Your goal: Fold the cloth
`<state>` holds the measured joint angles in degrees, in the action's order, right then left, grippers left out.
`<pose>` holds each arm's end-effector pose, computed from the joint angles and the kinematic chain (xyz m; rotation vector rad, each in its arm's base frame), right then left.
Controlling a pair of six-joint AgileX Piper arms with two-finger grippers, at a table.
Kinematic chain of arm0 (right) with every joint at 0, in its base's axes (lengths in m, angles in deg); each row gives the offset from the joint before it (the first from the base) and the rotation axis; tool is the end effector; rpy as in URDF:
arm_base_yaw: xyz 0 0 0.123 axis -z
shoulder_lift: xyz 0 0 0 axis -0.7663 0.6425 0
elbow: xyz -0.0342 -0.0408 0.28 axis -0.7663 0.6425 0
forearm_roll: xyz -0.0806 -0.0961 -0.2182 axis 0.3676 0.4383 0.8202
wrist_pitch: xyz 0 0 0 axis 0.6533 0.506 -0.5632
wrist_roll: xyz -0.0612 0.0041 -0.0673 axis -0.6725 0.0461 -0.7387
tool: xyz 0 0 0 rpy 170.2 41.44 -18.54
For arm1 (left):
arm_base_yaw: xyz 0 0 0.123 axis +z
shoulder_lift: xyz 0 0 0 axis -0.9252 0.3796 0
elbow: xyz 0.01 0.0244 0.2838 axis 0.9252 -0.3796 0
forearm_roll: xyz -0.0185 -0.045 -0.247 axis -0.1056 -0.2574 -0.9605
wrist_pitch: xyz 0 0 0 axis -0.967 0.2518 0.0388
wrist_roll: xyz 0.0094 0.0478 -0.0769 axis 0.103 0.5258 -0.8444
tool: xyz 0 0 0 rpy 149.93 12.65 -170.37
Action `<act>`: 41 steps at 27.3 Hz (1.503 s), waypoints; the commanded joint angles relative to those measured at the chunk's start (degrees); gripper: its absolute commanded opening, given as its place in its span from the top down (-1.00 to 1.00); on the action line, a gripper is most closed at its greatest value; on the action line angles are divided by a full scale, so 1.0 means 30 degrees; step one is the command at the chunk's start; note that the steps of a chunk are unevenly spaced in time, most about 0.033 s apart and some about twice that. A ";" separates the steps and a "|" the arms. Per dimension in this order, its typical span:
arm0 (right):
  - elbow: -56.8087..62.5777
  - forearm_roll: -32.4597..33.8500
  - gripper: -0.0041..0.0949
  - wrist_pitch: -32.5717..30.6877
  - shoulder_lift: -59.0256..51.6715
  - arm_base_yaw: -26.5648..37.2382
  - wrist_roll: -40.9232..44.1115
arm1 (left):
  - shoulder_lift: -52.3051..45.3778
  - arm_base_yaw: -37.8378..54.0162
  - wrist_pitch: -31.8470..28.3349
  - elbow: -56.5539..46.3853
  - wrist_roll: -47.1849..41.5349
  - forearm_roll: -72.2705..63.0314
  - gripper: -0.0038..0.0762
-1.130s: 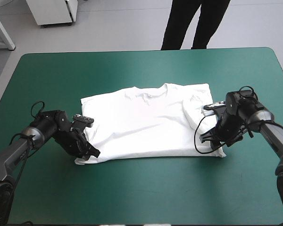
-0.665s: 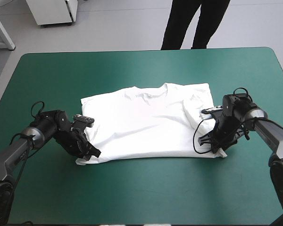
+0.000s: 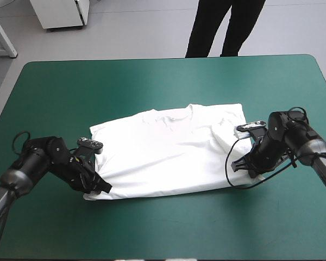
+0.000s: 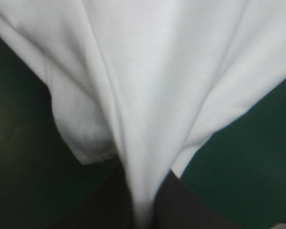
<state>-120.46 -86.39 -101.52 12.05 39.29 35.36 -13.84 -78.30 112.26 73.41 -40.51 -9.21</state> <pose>0.2556 0.0582 0.2677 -0.5014 2.9983 0.1636 0.2065 -0.0633 0.2576 0.6464 2.8951 -0.3967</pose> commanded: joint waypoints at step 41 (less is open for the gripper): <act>-1.1031 -0.0270 0.95 0.0743 0.4958 0.0016 0.0354 | 0.1599 -0.0030 -0.4128 0.4702 -0.2507 0.4265 0.91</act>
<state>-149.91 -87.27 -101.22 26.83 39.23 37.09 -8.91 -78.30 103.66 85.65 -47.55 3.45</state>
